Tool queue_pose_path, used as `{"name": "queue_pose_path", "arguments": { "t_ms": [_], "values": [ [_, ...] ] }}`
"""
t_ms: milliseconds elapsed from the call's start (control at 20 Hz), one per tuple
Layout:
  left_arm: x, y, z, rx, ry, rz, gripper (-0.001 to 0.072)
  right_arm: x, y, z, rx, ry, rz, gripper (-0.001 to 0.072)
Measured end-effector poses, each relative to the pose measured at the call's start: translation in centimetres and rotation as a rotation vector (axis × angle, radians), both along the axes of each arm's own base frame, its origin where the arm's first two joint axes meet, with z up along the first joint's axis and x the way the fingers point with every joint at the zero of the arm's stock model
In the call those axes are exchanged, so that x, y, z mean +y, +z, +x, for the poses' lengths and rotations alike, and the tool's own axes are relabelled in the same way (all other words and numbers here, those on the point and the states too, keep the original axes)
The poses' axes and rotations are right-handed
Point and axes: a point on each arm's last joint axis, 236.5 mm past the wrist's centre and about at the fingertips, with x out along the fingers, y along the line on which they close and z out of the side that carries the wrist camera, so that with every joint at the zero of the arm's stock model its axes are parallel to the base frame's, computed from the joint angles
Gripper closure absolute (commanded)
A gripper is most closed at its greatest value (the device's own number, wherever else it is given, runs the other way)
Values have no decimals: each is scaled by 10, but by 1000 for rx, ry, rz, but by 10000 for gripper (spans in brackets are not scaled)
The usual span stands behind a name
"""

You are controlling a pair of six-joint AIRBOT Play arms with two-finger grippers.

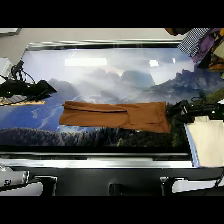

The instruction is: Fold the clothes and pants, and hang the long-sleeved shirts on hangers.

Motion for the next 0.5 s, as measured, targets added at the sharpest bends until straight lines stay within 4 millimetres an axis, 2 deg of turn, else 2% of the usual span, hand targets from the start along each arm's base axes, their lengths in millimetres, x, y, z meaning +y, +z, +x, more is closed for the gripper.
{"name": "queue_pose_path", "arguments": {
  "t_ms": [250,500],
  "values": [
    [-1,2,-3,3,-5,0,204,5,-20,4,-7,17,54,64],
    [0,3,-4,5,-3,0,204,8,-26,10,-25,16,83,67]
  ]
}}
